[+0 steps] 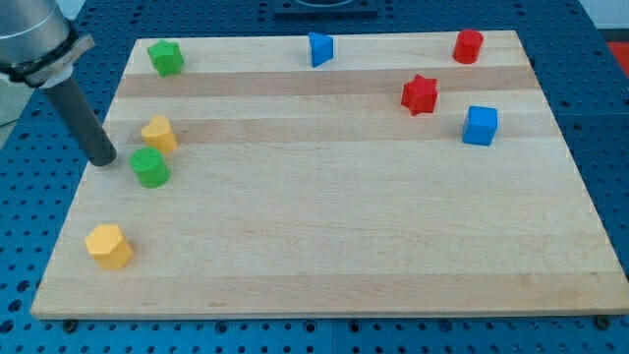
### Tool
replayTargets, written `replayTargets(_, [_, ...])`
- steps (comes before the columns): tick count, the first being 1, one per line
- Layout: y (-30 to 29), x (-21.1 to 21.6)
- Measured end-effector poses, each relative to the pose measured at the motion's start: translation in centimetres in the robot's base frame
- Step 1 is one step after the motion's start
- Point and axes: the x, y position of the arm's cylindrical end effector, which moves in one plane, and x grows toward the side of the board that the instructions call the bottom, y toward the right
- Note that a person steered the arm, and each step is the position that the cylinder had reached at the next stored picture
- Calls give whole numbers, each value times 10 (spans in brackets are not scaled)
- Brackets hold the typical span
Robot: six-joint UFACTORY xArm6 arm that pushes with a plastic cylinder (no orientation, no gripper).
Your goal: Move the green circle at the bottom center of the board
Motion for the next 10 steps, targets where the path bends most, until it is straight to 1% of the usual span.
replayTargets(1, [56,-2])
replayTargets(2, [117,27])
replayTargets(3, [117,29])
replayTargets(5, [14,33])
replayTargets(6, [25,46])
replayTargets(7, [92,66])
replayTargets(8, [127,74])
replayTargets(9, [90,40])
replayTargets(10, [41,33])
